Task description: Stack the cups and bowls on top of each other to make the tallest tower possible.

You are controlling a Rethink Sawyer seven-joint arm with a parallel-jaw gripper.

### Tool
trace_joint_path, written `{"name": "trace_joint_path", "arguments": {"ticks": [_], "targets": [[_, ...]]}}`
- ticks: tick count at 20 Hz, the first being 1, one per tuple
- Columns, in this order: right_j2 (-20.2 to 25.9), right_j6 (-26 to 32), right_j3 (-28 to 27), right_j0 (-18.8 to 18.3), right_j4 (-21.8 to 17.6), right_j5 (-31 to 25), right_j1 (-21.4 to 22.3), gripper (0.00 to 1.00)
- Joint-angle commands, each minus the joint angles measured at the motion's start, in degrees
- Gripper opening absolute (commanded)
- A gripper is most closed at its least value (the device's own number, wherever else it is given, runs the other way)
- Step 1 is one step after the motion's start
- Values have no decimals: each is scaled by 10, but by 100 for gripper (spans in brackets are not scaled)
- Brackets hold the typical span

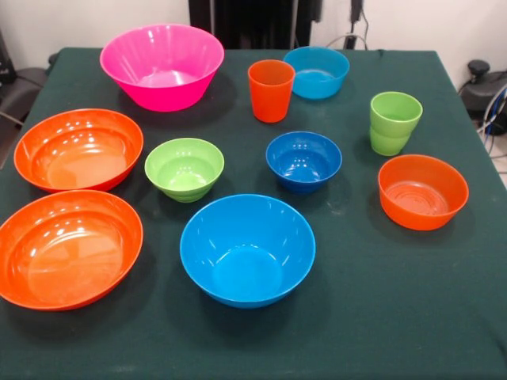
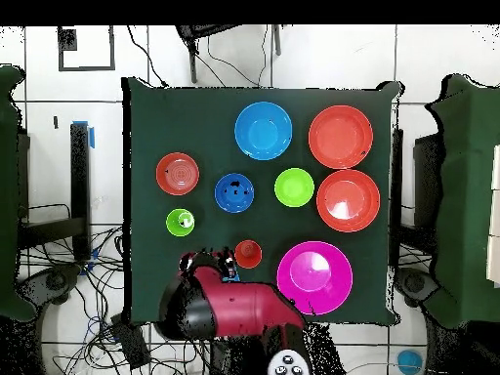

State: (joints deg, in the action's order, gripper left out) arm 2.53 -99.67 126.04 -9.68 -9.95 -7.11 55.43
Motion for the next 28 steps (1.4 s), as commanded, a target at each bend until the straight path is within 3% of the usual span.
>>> {"name": "trace_joint_path", "arguments": {"ticks": [1,8,12,16,23,28], "targets": [[65,9,41,-91,-95,34,-51,100],[125,53,18,-210,-187,6,-78,100],[147,68,-11,-254,-236,-9,-103,100],[180,80,-32,-287,-260,-38,-111,100],[202,54,-46,-294,-284,-47,-124,100],[179,-1,-55,-251,-284,-13,-150,100]]}}
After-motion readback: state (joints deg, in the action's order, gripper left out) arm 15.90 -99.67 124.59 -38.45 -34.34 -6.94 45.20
